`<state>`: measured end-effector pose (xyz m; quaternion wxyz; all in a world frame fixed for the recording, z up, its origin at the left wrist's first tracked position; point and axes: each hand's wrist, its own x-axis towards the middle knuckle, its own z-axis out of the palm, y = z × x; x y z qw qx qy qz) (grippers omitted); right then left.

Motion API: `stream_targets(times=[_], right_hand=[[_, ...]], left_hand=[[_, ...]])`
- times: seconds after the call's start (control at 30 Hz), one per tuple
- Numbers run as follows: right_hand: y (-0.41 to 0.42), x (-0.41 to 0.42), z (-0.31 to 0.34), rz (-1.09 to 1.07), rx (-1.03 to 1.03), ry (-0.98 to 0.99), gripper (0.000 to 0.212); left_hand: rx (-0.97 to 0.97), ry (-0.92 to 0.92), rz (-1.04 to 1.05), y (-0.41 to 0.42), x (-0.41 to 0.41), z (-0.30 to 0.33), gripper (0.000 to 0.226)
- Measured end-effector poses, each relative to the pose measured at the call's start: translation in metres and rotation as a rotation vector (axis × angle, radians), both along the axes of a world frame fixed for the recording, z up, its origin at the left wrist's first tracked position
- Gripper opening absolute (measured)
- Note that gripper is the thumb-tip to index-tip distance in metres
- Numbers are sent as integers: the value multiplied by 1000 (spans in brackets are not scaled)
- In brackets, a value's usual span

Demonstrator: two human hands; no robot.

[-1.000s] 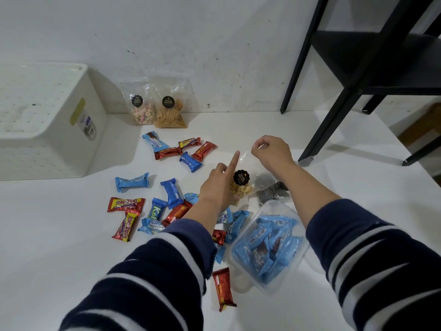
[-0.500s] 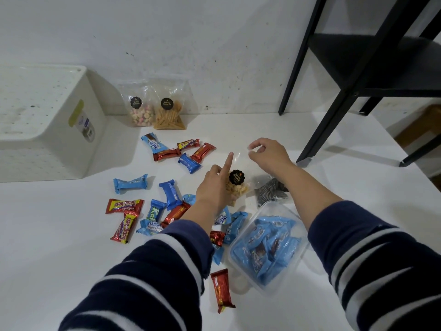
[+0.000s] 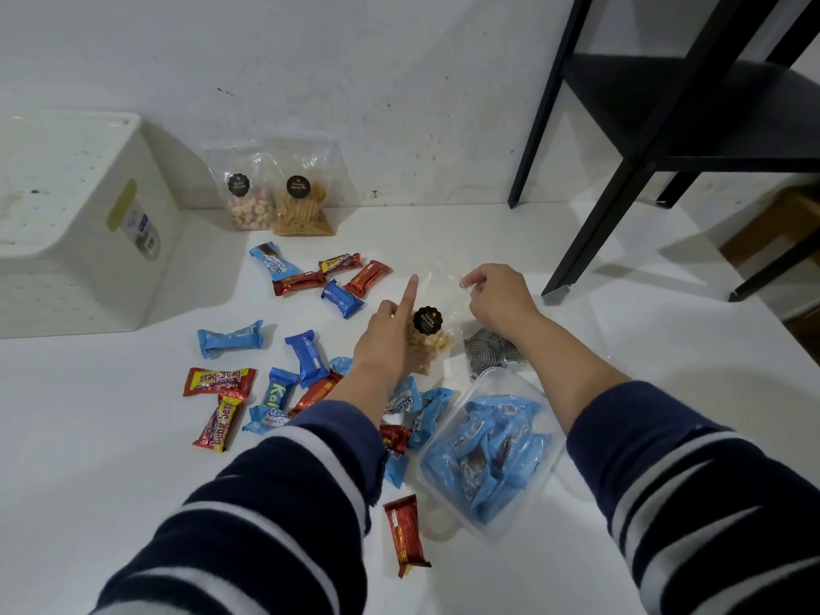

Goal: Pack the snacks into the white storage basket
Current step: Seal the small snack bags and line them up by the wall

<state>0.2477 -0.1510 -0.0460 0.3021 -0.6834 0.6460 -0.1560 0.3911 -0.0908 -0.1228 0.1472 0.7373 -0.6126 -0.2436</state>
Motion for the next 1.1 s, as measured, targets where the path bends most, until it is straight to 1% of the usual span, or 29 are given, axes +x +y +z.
stream_targets(times=[0.1, 0.27, 0.37, 0.43, 0.47, 0.5, 0.6, 0.63, 0.7, 0.77, 0.8, 0.87, 0.93, 1.0, 1.1], right_hand=[[0, -2, 2, 9, -21, -6, 39], [-1, -8, 2, 68, 50, 18, 50], [3, -8, 1, 38, 11, -4, 49], [4, -7, 0, -3, -26, -28, 47], [5, -6, -1, -20, -40, -44, 46], [6, -5, -2, -31, -49, -61, 45], [7, -2, -3, -28, -55, -95, 48], [8, -1, -2, -14, -53, -103, 50], [11, 0, -1, 26, -52, -116, 52], [13, 1, 0, 61, -63, -113, 50], [15, 1, -1, 70, -67, -114, 49], [17, 1, -2, 75, -56, -143, 47], [19, 0, -3, 76, -49, -173, 38], [19, -1, -3, 60, -56, -211, 24], [16, -1, -3, 16, -71, -222, 18]], left_hand=[[12, 6, 8, 0, 1, 1, 120], [27, 41, 10, 0, 1, 4, 123], [31, 55, 0, 1, 1, 6, 128], [47, 84, -9, -1, 0, 9, 126], [41, 113, -2, -2, -1, 11, 120], [5, 149, 22, -2, -2, 15, 109], [-237, 186, 174, -6, -7, 30, 51], [-282, 206, 230, -9, -9, 35, 41], [-242, 341, 305, -17, -15, 44, 41], [-158, 489, 329, -24, -19, 48, 43], [-143, 534, 347, -26, -20, 48, 40], [-162, 601, 385, -28, -21, 45, 31], [-192, 655, 393, -27, -22, 44, 23], [-214, 697, 380, -25, -22, 44, 20], [-230, 767, 340, -22, -22, 43, 17]])
